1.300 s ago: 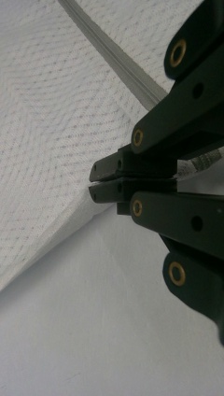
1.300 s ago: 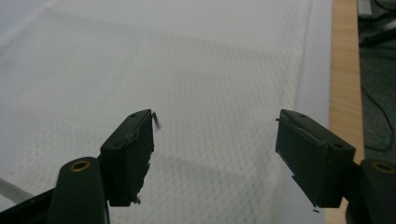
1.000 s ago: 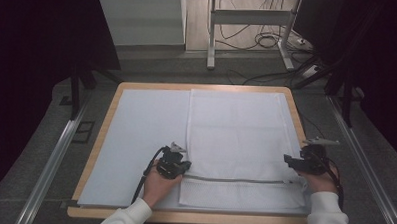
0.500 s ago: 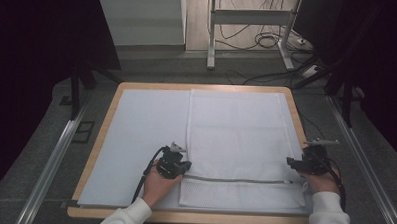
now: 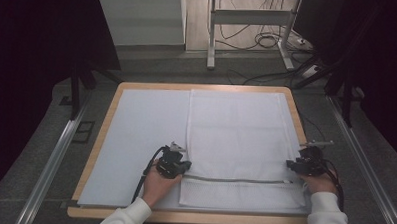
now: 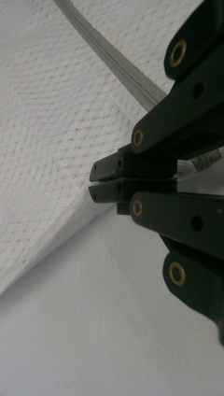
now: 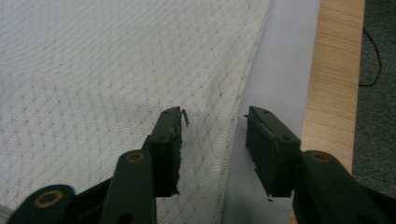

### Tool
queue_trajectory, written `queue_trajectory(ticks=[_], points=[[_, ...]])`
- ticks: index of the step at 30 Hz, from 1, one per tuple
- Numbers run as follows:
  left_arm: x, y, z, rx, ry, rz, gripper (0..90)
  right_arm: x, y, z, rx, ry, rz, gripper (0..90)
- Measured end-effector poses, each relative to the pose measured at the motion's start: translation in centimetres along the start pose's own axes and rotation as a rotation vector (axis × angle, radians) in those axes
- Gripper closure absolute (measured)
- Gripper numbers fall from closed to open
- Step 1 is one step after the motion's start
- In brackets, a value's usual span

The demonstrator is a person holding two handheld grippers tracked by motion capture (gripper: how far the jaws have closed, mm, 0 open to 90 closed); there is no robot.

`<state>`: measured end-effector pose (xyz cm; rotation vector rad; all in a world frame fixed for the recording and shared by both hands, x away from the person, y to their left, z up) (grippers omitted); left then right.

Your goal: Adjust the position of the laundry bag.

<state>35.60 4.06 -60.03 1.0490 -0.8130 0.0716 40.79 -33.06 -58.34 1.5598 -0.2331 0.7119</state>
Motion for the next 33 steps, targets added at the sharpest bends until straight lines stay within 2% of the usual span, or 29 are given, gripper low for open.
queue_trajectory(ticks=[4,5,8,11,18,23,33], points=[[0.1,0.1,0.0,-0.002,0.0,0.002,90.0,0.0,0.0,-0.2,0.005,0.008,-0.004,64.4],[0.1,0.1,0.0,-0.001,0.0,0.002,90.0,0.0,0.1,-0.3,0.009,0.01,-0.007,69.5],[0.1,0.1,0.0,-0.001,0.0,0.002,90.0,0.0,0.1,-0.3,0.018,0.006,-0.007,74.1],[0.1,0.1,0.0,0.0,-0.001,0.005,90.0,0.0,0.1,-0.4,0.03,0.01,-0.005,83.0],[0.1,0.2,-0.1,-0.002,0.001,0.003,90.0,0.1,0.0,-0.6,0.036,0.012,-0.001,86.9],[0.1,0.2,-0.3,-0.003,0.006,0.002,90.0,0.2,-0.1,-0.8,0.026,0.018,0.0,87.1],[0.0,0.5,-0.9,0.001,0.018,0.007,90.0,0.4,-0.2,-1.4,0.044,0.009,0.014,87.2]])
Point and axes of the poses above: each handheld gripper's, and its own axes: y roughly backward along the jaws, x roughly out of its top, z roughly to its right, the point moved 10 cm from there along -y, roughly forward along the jaws, and after that the axes turned 2 degrees about -x, right-handed, at the moved point
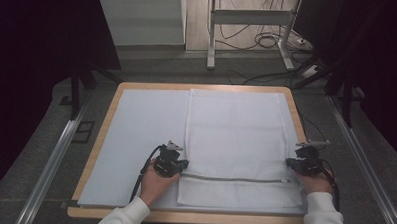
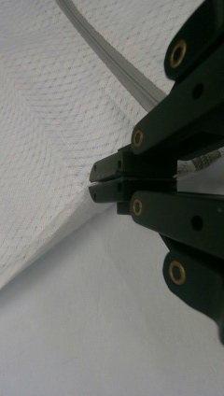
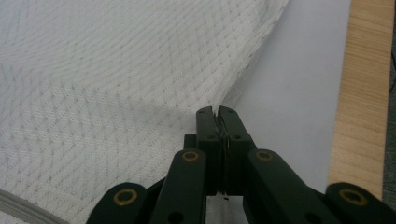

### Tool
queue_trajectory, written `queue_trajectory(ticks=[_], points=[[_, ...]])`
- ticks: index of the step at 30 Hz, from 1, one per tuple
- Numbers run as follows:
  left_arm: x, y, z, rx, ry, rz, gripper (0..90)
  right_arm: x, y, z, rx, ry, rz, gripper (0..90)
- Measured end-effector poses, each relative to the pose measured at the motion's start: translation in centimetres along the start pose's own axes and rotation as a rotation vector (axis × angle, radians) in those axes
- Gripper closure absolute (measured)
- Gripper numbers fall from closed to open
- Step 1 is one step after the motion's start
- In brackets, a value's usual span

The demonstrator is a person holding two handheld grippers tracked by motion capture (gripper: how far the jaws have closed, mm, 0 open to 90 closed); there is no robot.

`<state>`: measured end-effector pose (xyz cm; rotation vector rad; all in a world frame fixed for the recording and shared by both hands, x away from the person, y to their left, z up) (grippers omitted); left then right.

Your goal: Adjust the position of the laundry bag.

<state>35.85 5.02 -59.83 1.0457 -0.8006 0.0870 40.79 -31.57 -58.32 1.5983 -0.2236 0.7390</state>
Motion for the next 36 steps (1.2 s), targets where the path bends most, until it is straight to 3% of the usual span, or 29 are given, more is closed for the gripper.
queue_trajectory(ticks=[19,36], points=[[-0.6,1.3,-1.5,0.008,0.026,0.006,90.0,0.7,-0.4,-1.7,0.03,0.016,0.028,87.3],[-1.3,2.9,-3.1,0.008,0.044,0.011,90.0,1.4,-0.5,-3.6,0.094,0.021,0.062,87.3]])
Point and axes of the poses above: each handheld gripper's, and its own axes: y roughly backward along the jaws, x roughly out of its top, z roughly to its right, the point moved 10 cm from there along -y, roughly forward along the jaws, and after that the axes turned 2 degrees about -x, right-handed, at the moved point
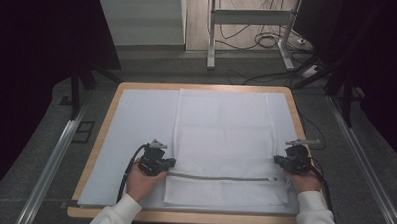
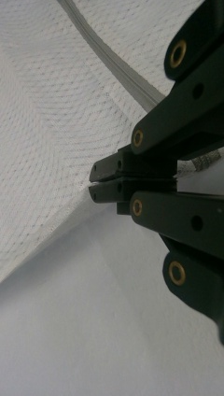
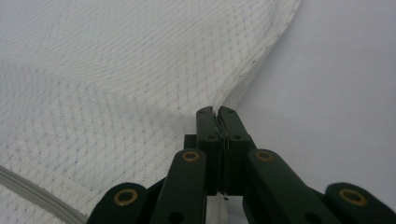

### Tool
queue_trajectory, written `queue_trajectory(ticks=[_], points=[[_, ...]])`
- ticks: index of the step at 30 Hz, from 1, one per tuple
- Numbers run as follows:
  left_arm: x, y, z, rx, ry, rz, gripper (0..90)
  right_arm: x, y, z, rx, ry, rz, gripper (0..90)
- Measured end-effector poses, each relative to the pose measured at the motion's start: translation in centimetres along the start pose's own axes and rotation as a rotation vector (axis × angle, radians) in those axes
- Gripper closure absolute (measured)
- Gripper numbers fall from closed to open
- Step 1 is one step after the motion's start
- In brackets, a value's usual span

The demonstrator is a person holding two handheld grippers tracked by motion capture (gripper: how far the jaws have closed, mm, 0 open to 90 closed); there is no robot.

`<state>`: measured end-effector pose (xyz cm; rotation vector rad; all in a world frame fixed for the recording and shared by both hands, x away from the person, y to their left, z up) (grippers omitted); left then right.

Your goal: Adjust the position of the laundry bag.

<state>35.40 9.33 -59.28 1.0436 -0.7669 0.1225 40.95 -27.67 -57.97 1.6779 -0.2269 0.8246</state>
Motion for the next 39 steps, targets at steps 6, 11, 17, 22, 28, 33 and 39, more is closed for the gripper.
queue_trajectory(ticks=[6,11,17,22,28,33,39], points=[[-0.5,0.4,-0.8,0.008,0.007,-0.004,90.0,0.2,-0.3,-0.7,0.013,0.002,0.007,87.3],[-0.7,0.9,-1.4,0.015,0.017,0.002,90.0,0.4,-0.6,-1.5,0.018,0.013,0.005,87.3],[-1.0,1.3,-2.0,0.018,0.026,0.0,90.0,0.7,-0.7,-2.2,0.035,0.014,0.015,87.3],[-1.5,1.7,-2.5,0.026,0.033,0.0,90.0,0.8,-1.0,-3.1,0.039,0.028,0.014,87.3],[-2.1,2.1,-3.5,0.035,0.045,0.0,90.0,1.0,-1.3,-3.9,0.053,0.031,0.016,87.3],[-2.4,2.6,-4.1,0.051,0.051,0.005,90.0,1.2,-1.6,-5.0,0.067,0.038,0.02,87.3],[-3.1,3.1,-5.1,0.059,0.066,0.0,90.0,1.5,-1.9,-6.3,0.095,0.043,0.027,87.3]])
Point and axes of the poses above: each handheld gripper's, and its own axes: y roughly backward along the jaws, x roughly out of its top, z roughly to its right, the point moved 10 cm from there along -y, roughly forward along the jaws, and after that the axes turned 2 degrees about -x, right-handed, at the moved point
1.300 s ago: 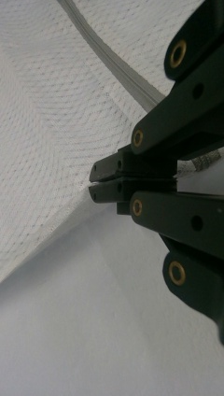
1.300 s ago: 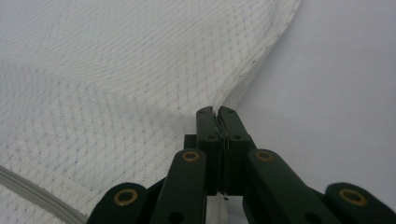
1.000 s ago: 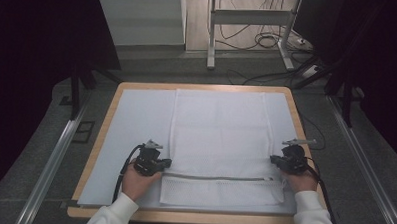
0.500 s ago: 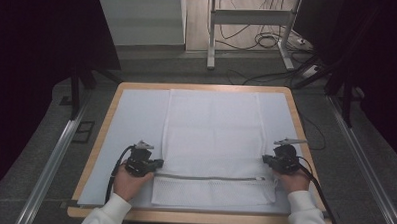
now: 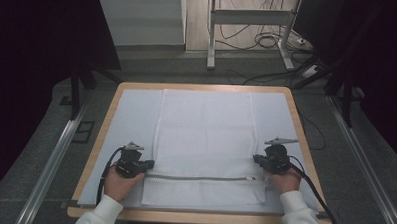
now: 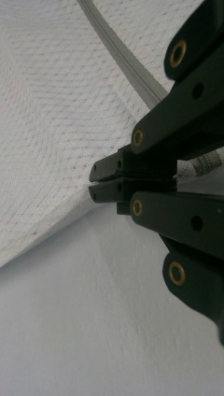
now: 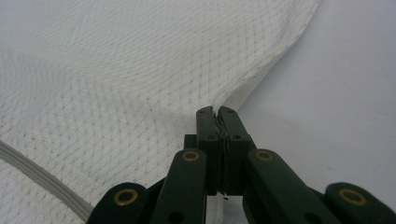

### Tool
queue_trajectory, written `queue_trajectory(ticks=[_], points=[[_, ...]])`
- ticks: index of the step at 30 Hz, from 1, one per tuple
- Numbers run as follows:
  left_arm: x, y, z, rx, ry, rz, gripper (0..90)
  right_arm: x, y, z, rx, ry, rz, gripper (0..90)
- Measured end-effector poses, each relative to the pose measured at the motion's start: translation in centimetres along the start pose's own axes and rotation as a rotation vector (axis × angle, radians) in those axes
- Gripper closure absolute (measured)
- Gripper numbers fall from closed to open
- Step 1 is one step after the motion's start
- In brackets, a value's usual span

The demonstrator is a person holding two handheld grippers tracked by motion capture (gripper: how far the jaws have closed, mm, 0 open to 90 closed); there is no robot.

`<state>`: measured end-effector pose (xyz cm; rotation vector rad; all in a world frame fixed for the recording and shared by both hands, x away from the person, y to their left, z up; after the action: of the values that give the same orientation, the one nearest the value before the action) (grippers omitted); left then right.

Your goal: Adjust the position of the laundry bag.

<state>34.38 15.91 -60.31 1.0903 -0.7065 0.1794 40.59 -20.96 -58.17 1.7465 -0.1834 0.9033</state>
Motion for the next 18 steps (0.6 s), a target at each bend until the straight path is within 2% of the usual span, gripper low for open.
queue_trajectory(ticks=[6,14,18], points=[[-0.3,0.3,-0.9,0.011,0.011,0.003,90.0,-0.1,-0.4,-0.7,0.009,0.011,-0.012,87.3],[-0.4,0.5,-1.6,0.019,0.024,0.002,89.7,-0.1,-0.6,-1.4,0.043,0.008,-0.007,87.2],[-0.6,0.4,-1.7,0.021,0.026,-0.005,89.8,-0.1,-0.6,-1.5,0.046,0.01,-0.008,87.2]])
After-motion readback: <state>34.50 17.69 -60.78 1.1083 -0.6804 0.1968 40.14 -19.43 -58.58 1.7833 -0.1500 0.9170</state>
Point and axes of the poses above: each handheld gripper's, and its own axes: y roughly backward along the jaws, x roughly out of its top, z roughly to its right, the point moved 10 cm from there along -y, roughly forward along the jaws, and after that the axes turned 2 degrees about -x, right-handed, at the moved point
